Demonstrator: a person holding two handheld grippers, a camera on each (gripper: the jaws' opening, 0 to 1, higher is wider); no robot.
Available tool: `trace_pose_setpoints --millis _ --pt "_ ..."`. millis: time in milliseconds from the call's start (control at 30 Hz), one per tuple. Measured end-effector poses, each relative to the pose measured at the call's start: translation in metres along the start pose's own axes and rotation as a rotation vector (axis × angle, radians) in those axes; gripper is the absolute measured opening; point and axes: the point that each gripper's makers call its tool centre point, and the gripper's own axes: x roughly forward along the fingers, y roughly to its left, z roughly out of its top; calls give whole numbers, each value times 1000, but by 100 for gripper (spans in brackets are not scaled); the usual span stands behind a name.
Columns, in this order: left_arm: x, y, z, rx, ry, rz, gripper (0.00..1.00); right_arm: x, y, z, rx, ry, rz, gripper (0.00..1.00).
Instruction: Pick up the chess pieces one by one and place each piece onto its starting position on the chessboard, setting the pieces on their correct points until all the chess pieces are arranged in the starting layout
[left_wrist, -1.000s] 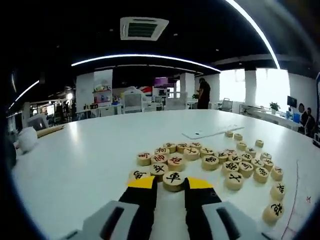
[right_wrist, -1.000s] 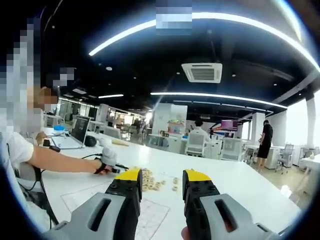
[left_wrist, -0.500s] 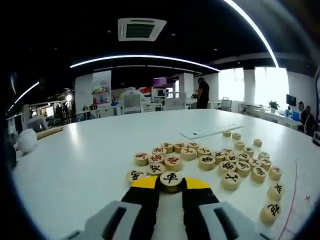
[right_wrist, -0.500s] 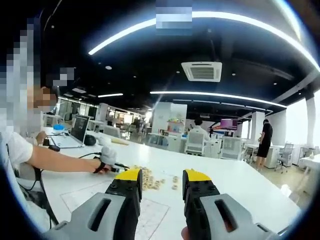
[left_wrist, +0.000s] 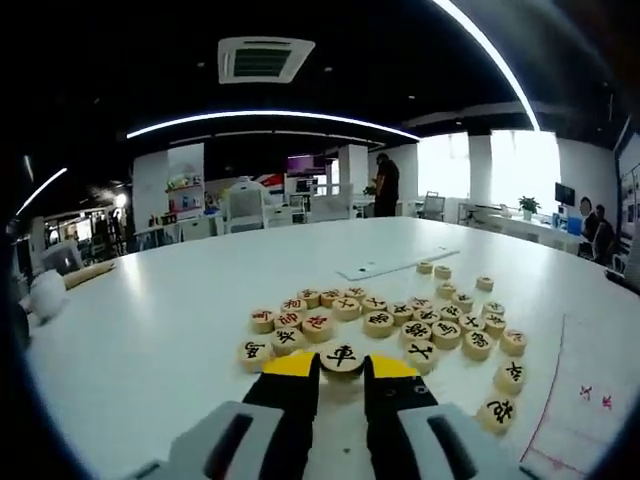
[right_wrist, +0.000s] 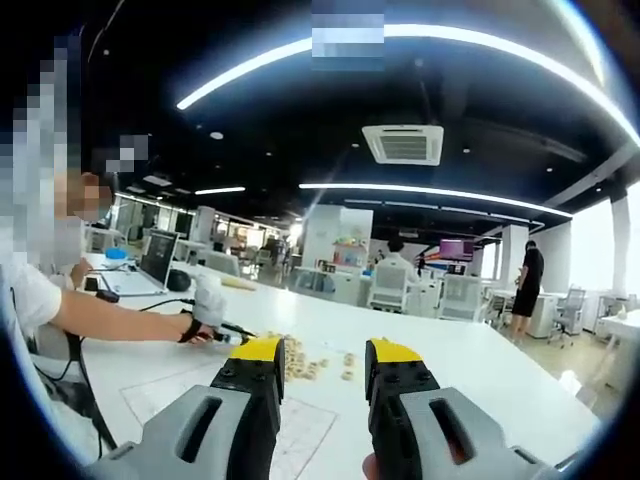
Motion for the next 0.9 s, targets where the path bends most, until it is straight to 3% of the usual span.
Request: trace_pose_setpoints --millis 167,400,733,900 --pt "-17 0 6 22 -12 -6 20 -1 1 1 -1 0 1 33" --pt "-47 -8 12 8 -40 -62 20 -7 0 3 1 -5 2 33" --pt "-104 -38 -9 16 -16 -191 20 -11 1 8 17 -19 21 34" --pt "-117 -43 -24 26 15 -218 20 -16 3 16 72 -53 51 33"
